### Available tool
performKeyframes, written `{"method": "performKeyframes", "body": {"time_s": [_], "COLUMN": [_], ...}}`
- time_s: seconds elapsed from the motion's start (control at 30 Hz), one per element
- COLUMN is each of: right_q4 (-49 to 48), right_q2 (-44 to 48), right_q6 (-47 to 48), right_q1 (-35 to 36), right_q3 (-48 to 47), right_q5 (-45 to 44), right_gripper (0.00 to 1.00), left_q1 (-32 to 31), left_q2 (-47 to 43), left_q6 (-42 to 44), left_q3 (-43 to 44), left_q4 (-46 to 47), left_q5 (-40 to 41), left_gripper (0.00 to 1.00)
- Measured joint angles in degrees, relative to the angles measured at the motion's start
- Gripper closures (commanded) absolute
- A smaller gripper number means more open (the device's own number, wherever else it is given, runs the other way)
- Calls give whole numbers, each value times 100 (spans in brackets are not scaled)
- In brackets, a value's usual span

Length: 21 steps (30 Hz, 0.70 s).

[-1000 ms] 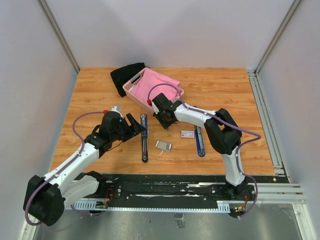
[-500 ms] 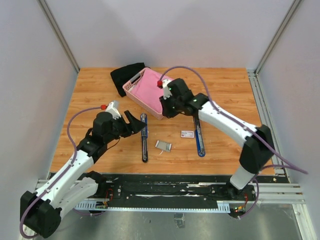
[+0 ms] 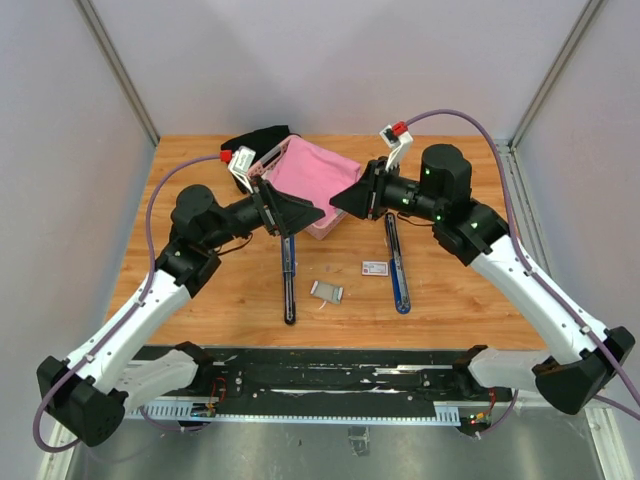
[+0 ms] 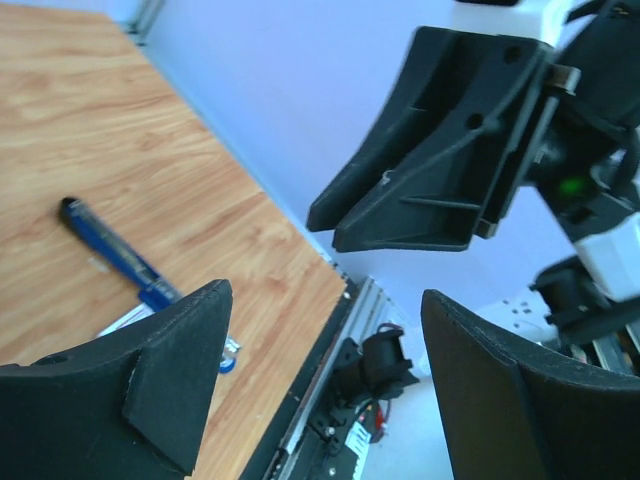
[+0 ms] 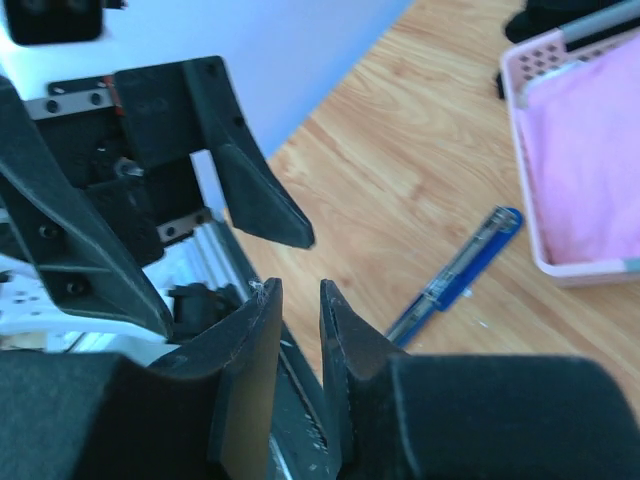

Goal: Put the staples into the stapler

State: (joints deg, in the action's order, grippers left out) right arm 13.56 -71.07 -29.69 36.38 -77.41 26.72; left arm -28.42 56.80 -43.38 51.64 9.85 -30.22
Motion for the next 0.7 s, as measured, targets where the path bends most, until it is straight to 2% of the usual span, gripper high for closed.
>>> {"method": "performKeyframes", "body": {"time_s": [0.17, 0.43, 0.7], "right_q4": [-518, -365, 809], "right_q2": [243, 481, 234], "right_q6": [-562, -442, 494], "right_q1": [0, 0, 308], "right_q3": [125, 673, 1158], "right_q5": [313, -120, -1259], "right_gripper": [77, 73, 54], "left_q1": [-219, -66, 175], "left_q2": [120, -107, 225], "left_q6": [79, 203, 599], "left_q3": [297, -177, -610], "left_q4": [251, -210, -1729], "left_q5": [-251, 522, 1191], "left_gripper": [18, 17, 19]}}
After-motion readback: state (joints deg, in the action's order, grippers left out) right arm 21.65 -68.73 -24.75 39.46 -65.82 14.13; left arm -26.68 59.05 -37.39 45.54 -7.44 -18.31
